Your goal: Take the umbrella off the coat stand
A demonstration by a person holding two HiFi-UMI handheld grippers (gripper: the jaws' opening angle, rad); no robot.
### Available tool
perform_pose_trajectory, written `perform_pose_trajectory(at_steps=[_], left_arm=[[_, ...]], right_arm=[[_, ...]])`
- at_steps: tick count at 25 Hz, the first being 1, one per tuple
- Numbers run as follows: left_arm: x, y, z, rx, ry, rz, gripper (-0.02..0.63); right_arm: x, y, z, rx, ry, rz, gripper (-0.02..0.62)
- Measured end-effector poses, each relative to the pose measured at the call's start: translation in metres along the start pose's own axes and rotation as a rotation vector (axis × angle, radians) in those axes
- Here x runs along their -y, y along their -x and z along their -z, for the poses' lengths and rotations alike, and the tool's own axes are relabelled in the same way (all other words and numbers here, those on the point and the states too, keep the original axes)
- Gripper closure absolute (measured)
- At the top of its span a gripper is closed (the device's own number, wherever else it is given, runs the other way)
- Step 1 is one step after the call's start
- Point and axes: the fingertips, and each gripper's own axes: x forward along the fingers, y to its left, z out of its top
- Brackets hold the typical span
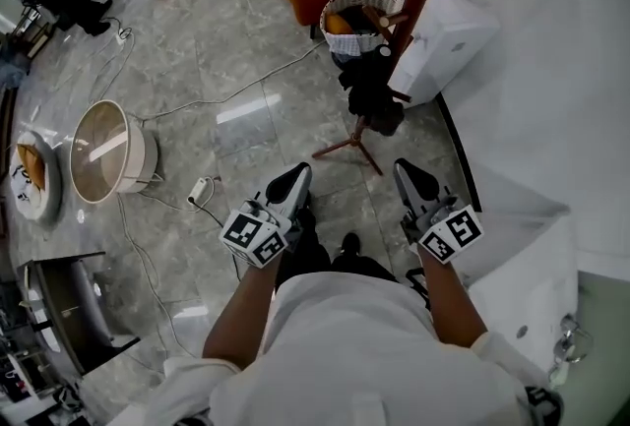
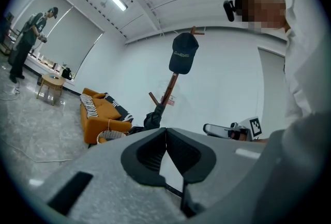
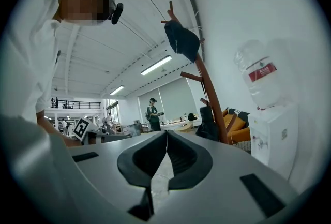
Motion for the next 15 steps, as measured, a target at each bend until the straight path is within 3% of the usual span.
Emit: perform_pose_trajectory(at_steps=[4,15], left_arm=[[-0.042,-0.033,-0.014,-0.017,0.019,0.057,0.591],[-0.144,-0.102,-0.077,-0.069,-0.029,0.237,0.591]], right_arm=[[0.022,-0.035,-0.009,-0.001,0.008,0.055,0.583],[0.048,-0.119,-0.033,-0.009,0.040,0.227,0.581]])
